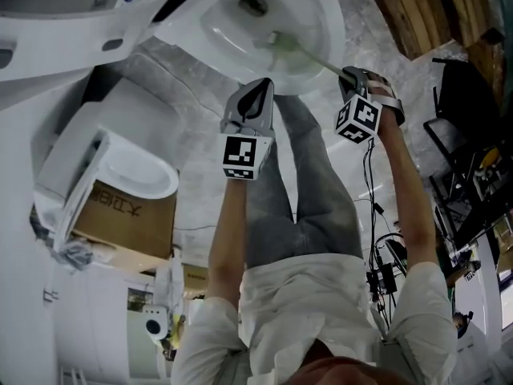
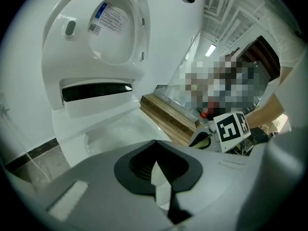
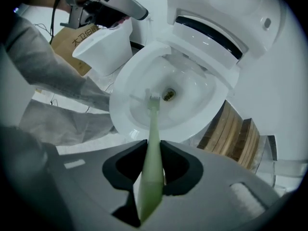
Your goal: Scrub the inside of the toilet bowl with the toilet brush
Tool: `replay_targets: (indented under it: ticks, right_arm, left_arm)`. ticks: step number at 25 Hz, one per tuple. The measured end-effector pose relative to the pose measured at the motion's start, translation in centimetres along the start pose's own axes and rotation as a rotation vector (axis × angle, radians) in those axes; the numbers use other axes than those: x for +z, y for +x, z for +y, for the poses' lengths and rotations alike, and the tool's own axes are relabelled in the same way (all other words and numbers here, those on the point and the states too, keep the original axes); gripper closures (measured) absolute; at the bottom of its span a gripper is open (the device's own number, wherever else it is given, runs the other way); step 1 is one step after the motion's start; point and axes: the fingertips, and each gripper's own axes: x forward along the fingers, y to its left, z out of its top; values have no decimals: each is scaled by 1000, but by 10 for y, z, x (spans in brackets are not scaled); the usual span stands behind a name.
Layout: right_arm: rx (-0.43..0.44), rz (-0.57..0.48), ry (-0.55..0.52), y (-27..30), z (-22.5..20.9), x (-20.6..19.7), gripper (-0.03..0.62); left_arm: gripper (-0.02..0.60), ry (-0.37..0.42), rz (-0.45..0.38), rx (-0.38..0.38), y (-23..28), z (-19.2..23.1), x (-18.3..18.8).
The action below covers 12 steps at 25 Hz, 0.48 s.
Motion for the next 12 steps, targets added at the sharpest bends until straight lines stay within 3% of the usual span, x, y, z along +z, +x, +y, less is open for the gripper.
replay_targets:
  ticks: [12]
  right_arm:
    - [-84,80,-258,5,-56,2,507]
  left_arm:
    - [563,-27,-11,9,5,4,6]
